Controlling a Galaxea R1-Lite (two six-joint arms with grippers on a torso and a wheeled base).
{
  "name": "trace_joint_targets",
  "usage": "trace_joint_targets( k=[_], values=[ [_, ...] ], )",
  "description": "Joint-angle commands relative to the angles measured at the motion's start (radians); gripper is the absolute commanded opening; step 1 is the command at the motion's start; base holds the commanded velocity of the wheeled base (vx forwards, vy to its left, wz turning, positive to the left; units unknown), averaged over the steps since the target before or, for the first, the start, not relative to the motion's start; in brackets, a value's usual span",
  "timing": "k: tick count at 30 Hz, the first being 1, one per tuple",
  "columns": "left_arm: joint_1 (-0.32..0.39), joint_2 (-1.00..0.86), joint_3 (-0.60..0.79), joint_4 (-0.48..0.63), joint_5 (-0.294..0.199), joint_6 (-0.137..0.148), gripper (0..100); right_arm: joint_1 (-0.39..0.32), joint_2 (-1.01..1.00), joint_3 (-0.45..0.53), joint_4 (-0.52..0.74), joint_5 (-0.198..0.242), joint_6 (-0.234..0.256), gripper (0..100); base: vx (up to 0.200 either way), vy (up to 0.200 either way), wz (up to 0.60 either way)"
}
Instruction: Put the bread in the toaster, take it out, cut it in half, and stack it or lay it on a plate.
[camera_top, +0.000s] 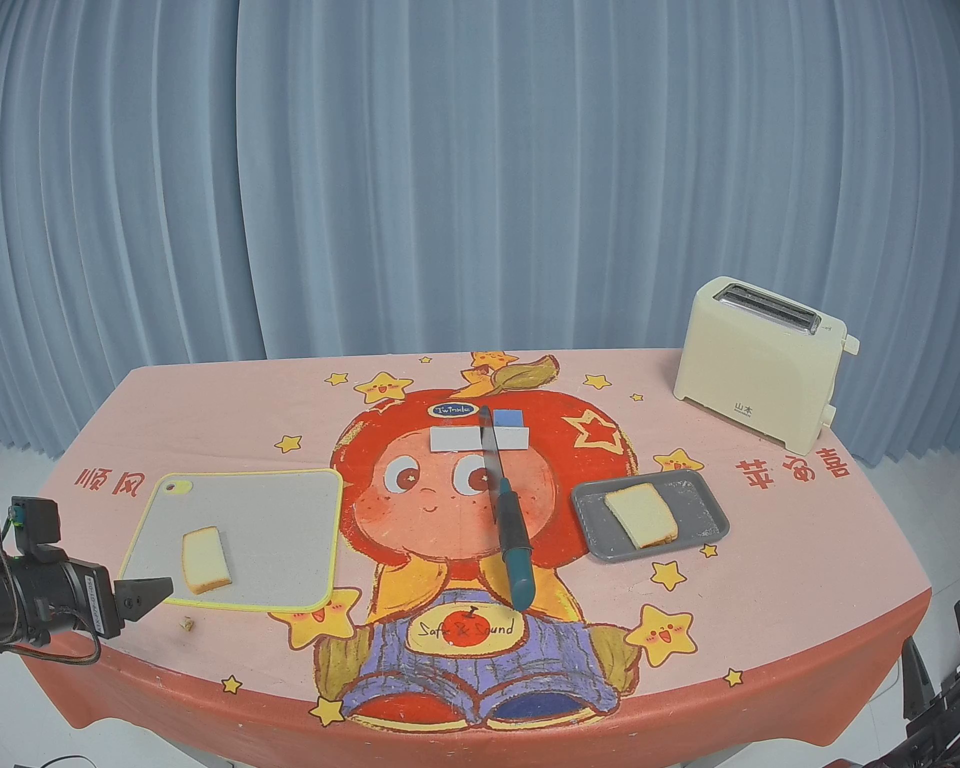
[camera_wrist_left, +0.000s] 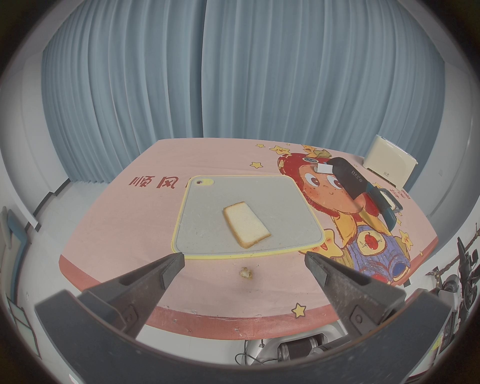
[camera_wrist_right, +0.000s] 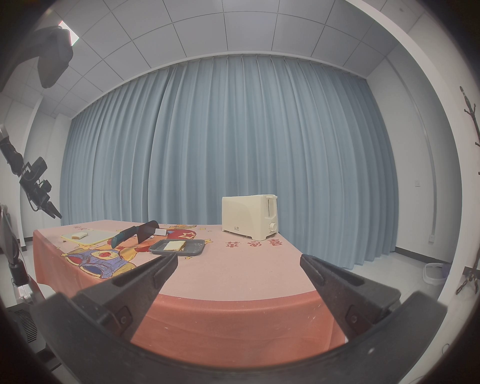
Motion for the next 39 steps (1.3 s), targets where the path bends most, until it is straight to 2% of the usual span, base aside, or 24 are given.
trace_joint_targets(
  k=[1,2,6,20,25,39],
  values=[
    [0.002,0.059,-0.015,0.0,0.001,-0.001,100,0.0,-0.007,0.018,0.0,0.0,0.0,100,0.0,0.0,0.0],
    [0.002,0.07,-0.022,0.001,0.001,-0.003,100,0.0,-0.007,0.018,0.0,0.0,0.0,100,0.0,0.0,0.0],
    [0.005,0.085,-0.032,0.001,0.0,-0.04,100,0.0,-0.009,0.018,0.0,0.0,0.0,100,0.0,0.0,0.0],
    [0.01,0.155,-0.045,0.0,0.003,-0.046,100,0.0,-0.007,0.018,0.0,0.0,0.0,100,0.0,0.0,0.0],
    [0.006,0.186,-0.07,0.0,0.05,-0.069,100,0.0,-0.007,0.018,0.0,-0.001,0.0,100,0.0,0.0,0.0],
    [0.01,0.234,-0.087,0.0,0.053,-0.072,100,0.0,-0.007,0.018,0.0,0.0,0.0,100,0.0,0.0,0.0]
  ],
)
